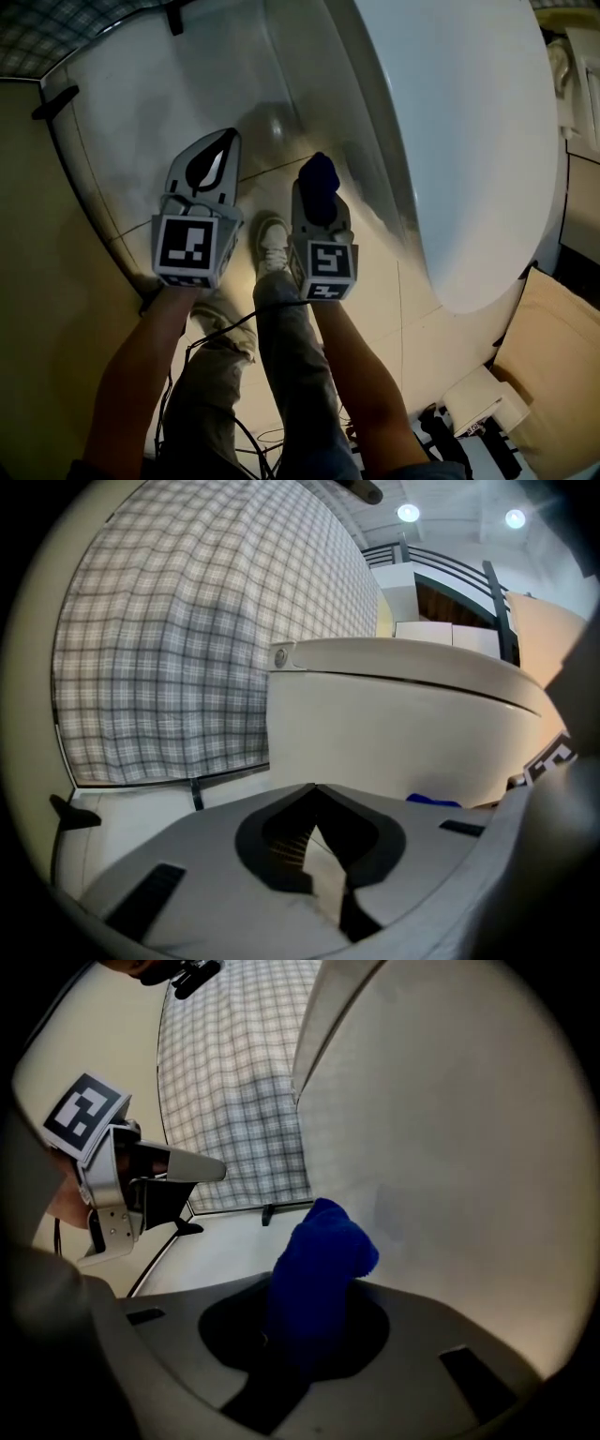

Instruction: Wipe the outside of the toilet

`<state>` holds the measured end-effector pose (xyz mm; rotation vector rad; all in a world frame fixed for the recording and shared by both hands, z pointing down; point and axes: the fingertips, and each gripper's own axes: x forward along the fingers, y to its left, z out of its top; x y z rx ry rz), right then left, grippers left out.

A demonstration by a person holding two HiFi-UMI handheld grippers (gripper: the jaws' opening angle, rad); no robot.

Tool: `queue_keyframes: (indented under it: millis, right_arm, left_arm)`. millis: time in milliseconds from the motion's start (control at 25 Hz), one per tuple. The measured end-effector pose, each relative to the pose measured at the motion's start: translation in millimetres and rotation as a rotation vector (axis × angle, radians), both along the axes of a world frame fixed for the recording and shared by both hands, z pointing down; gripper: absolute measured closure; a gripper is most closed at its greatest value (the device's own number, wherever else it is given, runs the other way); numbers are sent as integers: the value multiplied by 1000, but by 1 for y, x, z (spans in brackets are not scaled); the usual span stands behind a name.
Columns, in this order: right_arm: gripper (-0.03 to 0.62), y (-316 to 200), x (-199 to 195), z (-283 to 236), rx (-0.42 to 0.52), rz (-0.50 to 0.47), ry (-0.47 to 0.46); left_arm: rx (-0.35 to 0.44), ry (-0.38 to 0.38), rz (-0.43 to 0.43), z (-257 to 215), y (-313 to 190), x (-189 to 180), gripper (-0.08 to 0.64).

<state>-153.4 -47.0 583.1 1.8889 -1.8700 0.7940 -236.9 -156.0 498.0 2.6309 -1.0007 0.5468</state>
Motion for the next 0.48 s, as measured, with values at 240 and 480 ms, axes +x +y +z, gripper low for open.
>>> queue_keyframes:
  millis: [240,480]
  right_arm:
    - [517,-113,-21,5,71,-51,-69]
    - [517,-219,-39,33,109,-98,-84]
  left_arm:
    - [5,-17,-107,4,-47,-22,548]
    - [27,-32,-160,21,-84,-39,548]
